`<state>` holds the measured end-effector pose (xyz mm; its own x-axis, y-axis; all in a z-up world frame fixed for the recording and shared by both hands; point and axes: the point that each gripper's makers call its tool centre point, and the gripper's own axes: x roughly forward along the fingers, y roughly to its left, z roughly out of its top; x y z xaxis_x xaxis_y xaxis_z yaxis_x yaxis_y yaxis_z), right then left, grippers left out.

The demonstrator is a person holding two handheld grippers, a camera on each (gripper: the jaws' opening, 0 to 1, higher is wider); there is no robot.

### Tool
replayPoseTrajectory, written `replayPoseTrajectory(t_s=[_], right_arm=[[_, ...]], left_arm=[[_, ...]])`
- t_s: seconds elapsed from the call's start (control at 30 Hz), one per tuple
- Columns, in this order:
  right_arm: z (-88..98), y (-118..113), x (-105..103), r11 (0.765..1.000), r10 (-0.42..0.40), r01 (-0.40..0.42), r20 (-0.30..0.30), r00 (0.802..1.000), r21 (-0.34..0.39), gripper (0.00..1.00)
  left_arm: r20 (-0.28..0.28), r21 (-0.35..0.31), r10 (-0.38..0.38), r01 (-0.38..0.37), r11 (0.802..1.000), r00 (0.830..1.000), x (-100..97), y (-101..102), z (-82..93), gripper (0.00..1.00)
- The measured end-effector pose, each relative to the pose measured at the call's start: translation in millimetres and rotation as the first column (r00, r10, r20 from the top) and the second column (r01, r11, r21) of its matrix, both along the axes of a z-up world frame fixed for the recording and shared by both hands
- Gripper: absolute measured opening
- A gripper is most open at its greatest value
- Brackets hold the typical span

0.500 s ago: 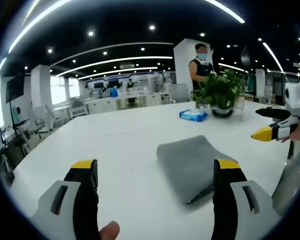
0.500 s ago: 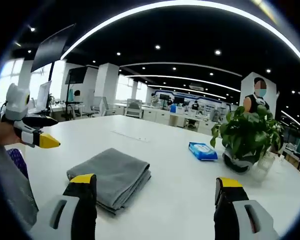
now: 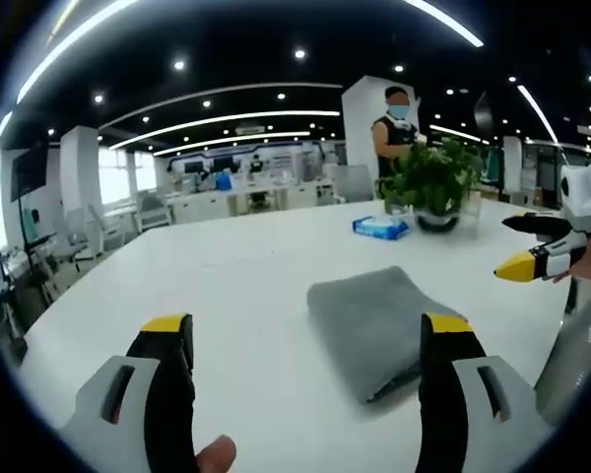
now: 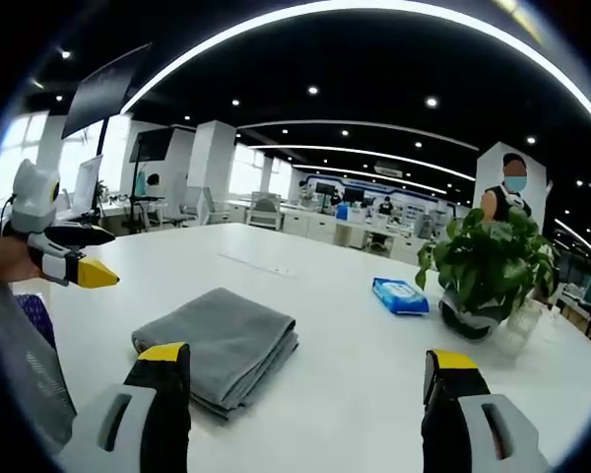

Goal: Open the folded towel by lifting each exposed corner and separating the folded layers until the towel lies flat within the target outline without major curled edges

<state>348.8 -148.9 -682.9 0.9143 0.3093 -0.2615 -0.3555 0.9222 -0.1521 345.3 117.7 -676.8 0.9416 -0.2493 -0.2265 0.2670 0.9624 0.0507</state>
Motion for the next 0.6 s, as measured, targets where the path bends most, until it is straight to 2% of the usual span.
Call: replayPoseTrajectory(t_s=[0.33, 0.6], right_arm=[[-1.0, 3.5, -0.4, 1.000, 0.016, -0.016, -0.003, 1.000, 0.000, 1.00], [-3.1, 5.2, -0.9, 0.999, 0.026, -0.026, -0.004, 1.000, -0.028, 1.00]], left_arm=[[-0.024, 0.021, -0.011, 0.011, 1.000, 1.000, -0.5, -1.6, -6.0, 0.95], [-0.043, 0.023, -0.014, 0.015, 1.000, 0.999, -1.1, -2.6, -10.2, 0.95]])
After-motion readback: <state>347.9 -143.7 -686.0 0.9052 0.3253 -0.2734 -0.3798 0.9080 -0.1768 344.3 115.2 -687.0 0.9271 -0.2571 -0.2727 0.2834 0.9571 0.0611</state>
